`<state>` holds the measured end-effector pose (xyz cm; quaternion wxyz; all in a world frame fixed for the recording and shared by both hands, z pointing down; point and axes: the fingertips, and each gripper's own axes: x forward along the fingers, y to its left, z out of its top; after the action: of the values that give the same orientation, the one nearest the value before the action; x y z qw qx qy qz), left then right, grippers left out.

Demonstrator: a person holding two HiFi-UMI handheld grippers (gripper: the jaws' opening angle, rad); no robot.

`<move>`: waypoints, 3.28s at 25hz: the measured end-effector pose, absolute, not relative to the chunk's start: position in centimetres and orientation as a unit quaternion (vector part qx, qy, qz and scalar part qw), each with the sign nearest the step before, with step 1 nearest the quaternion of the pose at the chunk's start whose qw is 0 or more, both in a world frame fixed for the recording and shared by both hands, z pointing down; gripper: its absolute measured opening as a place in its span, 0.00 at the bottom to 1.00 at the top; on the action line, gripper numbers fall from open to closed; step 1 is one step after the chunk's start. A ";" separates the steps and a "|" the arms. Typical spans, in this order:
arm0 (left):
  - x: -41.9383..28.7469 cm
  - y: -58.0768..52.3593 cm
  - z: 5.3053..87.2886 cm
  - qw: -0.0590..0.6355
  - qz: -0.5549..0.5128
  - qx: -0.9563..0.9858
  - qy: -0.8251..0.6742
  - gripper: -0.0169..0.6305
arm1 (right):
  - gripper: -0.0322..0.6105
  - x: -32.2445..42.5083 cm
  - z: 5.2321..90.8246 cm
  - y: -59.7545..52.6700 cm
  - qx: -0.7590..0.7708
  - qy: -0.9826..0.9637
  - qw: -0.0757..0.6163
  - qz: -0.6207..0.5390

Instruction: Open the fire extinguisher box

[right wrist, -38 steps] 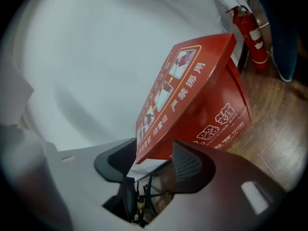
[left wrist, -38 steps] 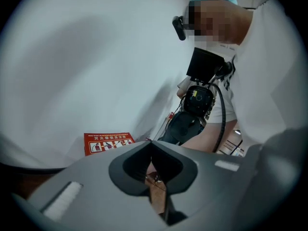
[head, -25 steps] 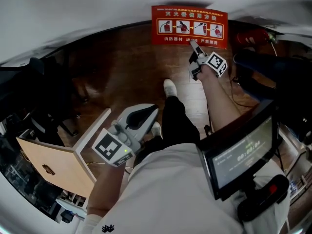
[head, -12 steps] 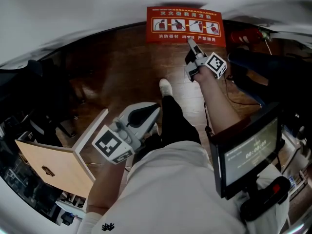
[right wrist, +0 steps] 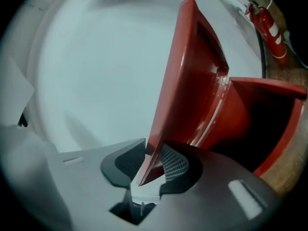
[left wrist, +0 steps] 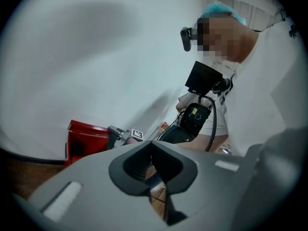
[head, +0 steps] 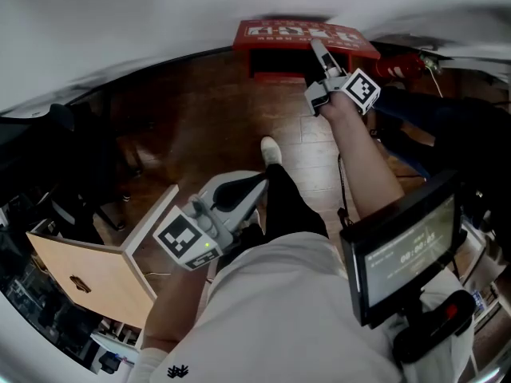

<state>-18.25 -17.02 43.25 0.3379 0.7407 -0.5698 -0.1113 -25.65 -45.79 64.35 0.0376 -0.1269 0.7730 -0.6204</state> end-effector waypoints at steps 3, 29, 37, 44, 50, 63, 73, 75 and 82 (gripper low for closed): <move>-18.8 -16.9 43.3 0.337 -0.113 0.738 -0.574 0.03 | 0.22 -27.4 63.0 -47.5 -0.123 0.780 0.048 -0.612; -20.8 -13.6 44.3 0.337 -0.122 0.708 -0.608 0.03 | 0.24 -33.4 61.3 -55.1 -0.138 0.813 0.080 -0.560; -20.8 -11.4 43.4 0.326 -0.130 0.712 -0.608 0.03 | 0.38 -31.4 60.7 -51.9 -0.125 0.832 0.067 -0.537; -19.9 -9.7 42.4 0.297 -0.125 0.737 -0.595 0.03 | 0.38 -27.1 61.3 -44.5 -0.127 0.866 -0.012 -0.483; -17.5 -3.7 40.4 0.235 -0.122 0.767 -0.584 0.03 | 0.38 -20.3 55.8 -35.4 -0.124 0.899 -0.043 -0.419; -8.6 15.4 38.5 0.202 -0.087 0.803 -0.554 0.03 | 0.38 -6.2 46.6 -11.4 -0.061 0.948 -0.046 -0.309; -1.4 18.9 37.0 0.192 -0.082 0.827 -0.523 0.03 | 0.38 5.3 41.0 1.0 -0.037 0.968 -0.076 -0.236; 0.0 18.8 37.0 0.192 -0.081 0.830 -0.517 0.03 | 0.38 7.0 40.3 2.7 -0.034 0.971 -0.078 -0.224; 7.7 18.5 36.7 0.192 -0.063 0.848 -0.489 0.03 | 0.38 14.3 37.4 7.5 -0.025 0.983 -0.080 -0.166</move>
<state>7.66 18.52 36.66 0.1923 0.8482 -0.4895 -0.0627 14.28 7.49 37.35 -0.0798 -0.0246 0.9826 -0.1658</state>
